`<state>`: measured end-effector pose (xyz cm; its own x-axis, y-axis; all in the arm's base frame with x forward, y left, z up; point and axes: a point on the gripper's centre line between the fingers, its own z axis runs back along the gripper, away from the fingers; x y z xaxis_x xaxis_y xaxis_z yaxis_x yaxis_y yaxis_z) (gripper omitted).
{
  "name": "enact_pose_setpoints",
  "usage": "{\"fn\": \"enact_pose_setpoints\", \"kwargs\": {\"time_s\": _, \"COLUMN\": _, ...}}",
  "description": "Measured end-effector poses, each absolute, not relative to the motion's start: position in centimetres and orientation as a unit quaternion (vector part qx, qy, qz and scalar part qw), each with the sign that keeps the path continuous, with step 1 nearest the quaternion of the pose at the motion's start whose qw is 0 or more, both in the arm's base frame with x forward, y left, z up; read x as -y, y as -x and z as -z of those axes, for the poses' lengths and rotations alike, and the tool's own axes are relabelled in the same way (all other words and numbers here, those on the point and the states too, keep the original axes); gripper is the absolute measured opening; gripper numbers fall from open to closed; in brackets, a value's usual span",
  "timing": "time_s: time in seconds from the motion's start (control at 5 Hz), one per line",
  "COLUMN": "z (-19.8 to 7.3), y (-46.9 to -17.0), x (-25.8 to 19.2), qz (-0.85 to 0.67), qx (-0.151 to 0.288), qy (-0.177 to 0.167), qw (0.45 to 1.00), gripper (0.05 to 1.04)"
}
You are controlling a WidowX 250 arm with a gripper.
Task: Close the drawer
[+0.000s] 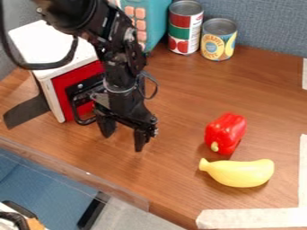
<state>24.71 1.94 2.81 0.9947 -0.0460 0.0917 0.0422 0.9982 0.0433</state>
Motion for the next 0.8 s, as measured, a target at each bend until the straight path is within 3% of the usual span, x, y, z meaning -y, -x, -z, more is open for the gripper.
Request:
{"fn": "enact_pose_setpoints", "kwargs": {"time_s": 0.4, "z": -5.2, "y": -21.6, "x": 5.2, "qz": 0.111, "qx": 0.06, "qy": 0.016, "qw": 0.992, "gripper": 0.999}}
{"fn": "enact_pose_setpoints", "kwargs": {"time_s": 0.6, "z": -7.9, "y": -20.3, "x": 5.4, "qz": 0.115, "qx": 0.086, "qy": 0.015, "qw": 0.99, "gripper": 0.999}}
{"fn": "enact_pose_setpoints", "kwargs": {"time_s": 0.8, "z": -11.7, "y": -19.0, "x": 4.0, "qz": 0.1, "qx": 0.118, "qy": -0.009, "qw": 0.988, "gripper": 0.999}}
